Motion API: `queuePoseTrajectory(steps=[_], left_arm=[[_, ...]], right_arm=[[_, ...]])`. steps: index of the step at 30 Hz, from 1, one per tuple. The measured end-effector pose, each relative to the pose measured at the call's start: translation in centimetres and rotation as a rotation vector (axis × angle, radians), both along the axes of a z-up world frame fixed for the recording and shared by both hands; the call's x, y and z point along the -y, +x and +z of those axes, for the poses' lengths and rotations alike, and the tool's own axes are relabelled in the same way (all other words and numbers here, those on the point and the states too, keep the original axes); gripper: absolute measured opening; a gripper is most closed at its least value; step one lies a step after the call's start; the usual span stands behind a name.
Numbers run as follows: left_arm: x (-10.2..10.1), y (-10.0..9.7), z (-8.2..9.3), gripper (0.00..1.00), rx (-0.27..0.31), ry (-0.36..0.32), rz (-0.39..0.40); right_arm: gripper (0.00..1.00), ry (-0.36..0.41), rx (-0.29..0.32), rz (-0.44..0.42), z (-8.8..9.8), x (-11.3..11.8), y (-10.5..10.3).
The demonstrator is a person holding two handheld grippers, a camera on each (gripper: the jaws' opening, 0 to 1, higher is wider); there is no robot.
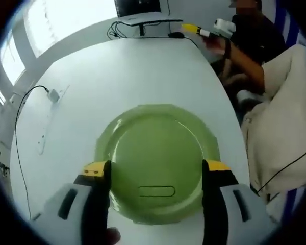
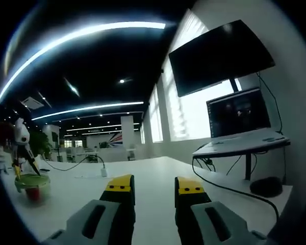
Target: Open container latches remove lid place lid upside down on tabletop take tomato from container place on tabletop
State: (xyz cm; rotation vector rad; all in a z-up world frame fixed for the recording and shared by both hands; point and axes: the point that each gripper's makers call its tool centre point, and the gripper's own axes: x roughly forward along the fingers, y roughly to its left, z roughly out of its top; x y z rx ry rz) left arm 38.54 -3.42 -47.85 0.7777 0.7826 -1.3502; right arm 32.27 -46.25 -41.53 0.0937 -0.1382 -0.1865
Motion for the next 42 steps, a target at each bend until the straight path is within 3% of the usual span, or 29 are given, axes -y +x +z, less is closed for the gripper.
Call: queuePoseTrajectory(steps=[8, 17, 21, 31, 33, 36, 42], left_arm=[[0.2, -0.1, -0.2, 0.69, -0.022, 0.059, -0.001], [0.1, -0.1, -0.5, 0.69, -0.035, 0.209, -0.002], [0.0, 0.4, -0.7, 0.69, -0.038, 0.261, -0.008], [-0.1, 1.5, -0.7, 0.67, -0.033, 0.286, -0.015], [-0.1, 1.6, -0.8, 0.67, -0.031, 0.301, -0.020], [-0.2, 1.5, -0.7, 0.66, -0.028, 0.312, -0.026], [-0.2, 1.4, -0.7, 0.66, -0.026, 0.315, -0.029]], right_arm=[[0.25, 0.003, 0.000, -0.001, -0.1, 0.1, 0.0], [0.25, 0.004, -0.005, 0.022, -0.2, -0.7, 0.5], [0.26, 0.059, -0.038, 0.089, -0.9, -2.6, 1.4], [0.26, 0.123, -0.038, 0.157, -1.6, -5.6, 2.7], [0.26, 0.083, 0.001, 0.212, -0.7, -6.8, 2.8], [0.25, -0.025, 0.058, 0.334, 1.0, -10.0, 2.7], [0.25, -0.243, 0.154, 0.491, 4.1, -15.9, 2.5]])
